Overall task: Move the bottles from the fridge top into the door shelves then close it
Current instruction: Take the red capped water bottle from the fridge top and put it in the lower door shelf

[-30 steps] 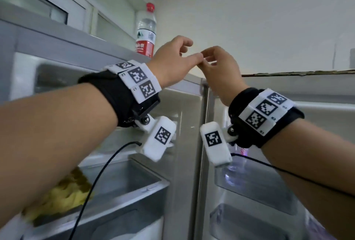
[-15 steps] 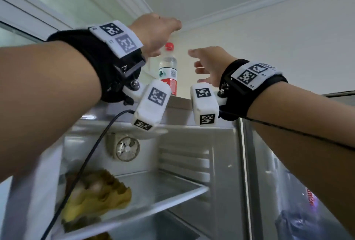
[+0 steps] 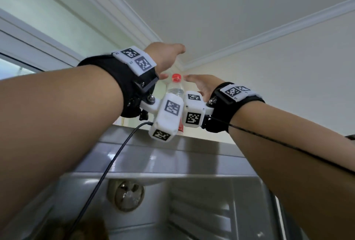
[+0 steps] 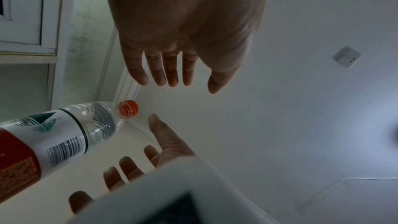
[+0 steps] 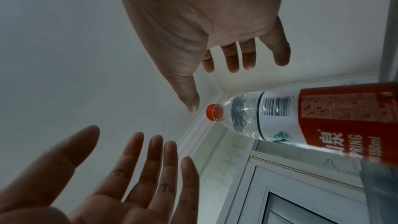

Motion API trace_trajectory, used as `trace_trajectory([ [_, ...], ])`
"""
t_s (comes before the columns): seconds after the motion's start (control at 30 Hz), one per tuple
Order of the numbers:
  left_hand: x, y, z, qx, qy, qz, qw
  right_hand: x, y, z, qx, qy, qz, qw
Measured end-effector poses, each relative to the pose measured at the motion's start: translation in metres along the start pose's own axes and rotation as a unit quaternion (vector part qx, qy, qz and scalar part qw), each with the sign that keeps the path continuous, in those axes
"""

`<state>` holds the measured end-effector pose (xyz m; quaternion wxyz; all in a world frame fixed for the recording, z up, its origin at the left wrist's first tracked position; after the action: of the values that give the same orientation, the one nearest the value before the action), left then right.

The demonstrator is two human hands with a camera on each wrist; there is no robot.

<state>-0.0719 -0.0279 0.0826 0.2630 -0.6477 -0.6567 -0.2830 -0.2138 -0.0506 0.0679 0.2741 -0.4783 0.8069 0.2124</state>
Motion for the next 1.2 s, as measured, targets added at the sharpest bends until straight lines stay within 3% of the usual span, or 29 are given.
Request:
trace_trajectory([
  [0.4,-0.023,-0.001,-0.020,0.019,0.011,0.001,1.000,0.060,-0.029,-0.098,-0.127,-0.032,0.041,0.991],
  [0.7,-0.031,-0.004,-0.018,-0.003,0.034,-0.018,0.999,0.050,-0.039,-0.059,-0.177,-0.034,0.050,0.982],
  [0.93,-0.029,-0.007,-0.013,-0.063,0.048,0.010,0.997,0.013,-0.012,-0.048,-0.146,0.023,0.048,0.988],
  [1.03,-0.024,-0.010,-0.006,-0.108,0.046,0.052,0.992,-0.015,0.001,-0.038,-0.111,0.071,0.030,0.991],
  [1.2,-0.012,-0.009,0.011,-0.151,0.027,0.121,0.981,-0.049,0.015,-0.014,-0.085,0.091,0.029,0.992],
])
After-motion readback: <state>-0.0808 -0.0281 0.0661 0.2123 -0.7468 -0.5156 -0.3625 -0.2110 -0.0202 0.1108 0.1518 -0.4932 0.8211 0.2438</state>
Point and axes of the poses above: each hand's wrist, its own z-axis away from the middle knuckle, its own y-axis out of the back of the hand, x = y × z, the point moved 4 cm from there along -z, towards the middle knuckle, and after that the axes turned 12 degrees about y, right-handed, at the moved point
